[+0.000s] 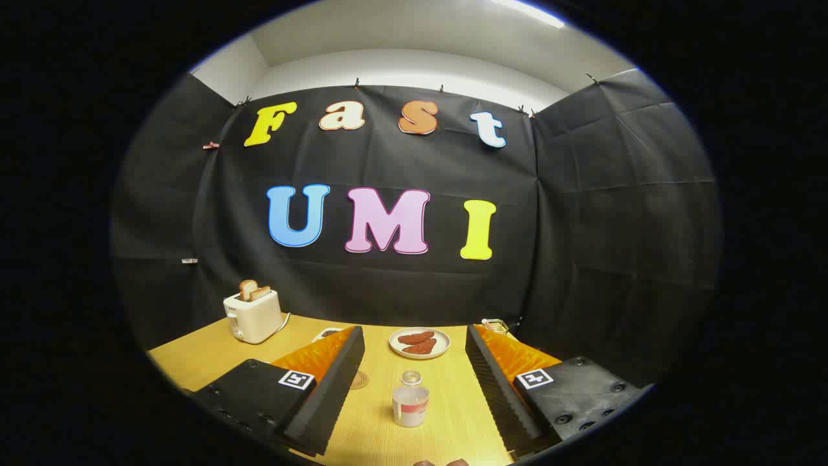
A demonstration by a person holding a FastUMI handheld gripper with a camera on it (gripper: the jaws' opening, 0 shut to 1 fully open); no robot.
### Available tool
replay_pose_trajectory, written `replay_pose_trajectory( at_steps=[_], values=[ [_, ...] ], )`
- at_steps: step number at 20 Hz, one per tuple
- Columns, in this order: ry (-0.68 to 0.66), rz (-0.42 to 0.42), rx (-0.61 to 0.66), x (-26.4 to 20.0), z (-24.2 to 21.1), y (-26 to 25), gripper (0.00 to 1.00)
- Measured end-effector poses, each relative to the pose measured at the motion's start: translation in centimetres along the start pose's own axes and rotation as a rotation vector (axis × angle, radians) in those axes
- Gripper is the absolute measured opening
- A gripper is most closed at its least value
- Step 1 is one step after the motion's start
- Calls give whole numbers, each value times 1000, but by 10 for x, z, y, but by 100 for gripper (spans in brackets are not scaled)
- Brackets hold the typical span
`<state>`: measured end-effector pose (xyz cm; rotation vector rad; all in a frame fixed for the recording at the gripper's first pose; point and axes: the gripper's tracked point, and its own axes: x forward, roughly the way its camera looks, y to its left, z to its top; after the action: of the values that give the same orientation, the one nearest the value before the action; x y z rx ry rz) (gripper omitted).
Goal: Take the bottle from table, then pour the juice into the cup, finally place the bottle on the coaster
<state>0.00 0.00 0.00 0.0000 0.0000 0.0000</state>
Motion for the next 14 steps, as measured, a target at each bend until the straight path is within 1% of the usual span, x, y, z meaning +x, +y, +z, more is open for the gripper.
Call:
replay_pose_trajectory(
  at_steps=[5,9,14],
  values=[
    [-5,26,4,1,3,6,97],
    [-10,26,20,8,4,4,97],
    [15,20,8,17,-3,-1,97]
  ],
)
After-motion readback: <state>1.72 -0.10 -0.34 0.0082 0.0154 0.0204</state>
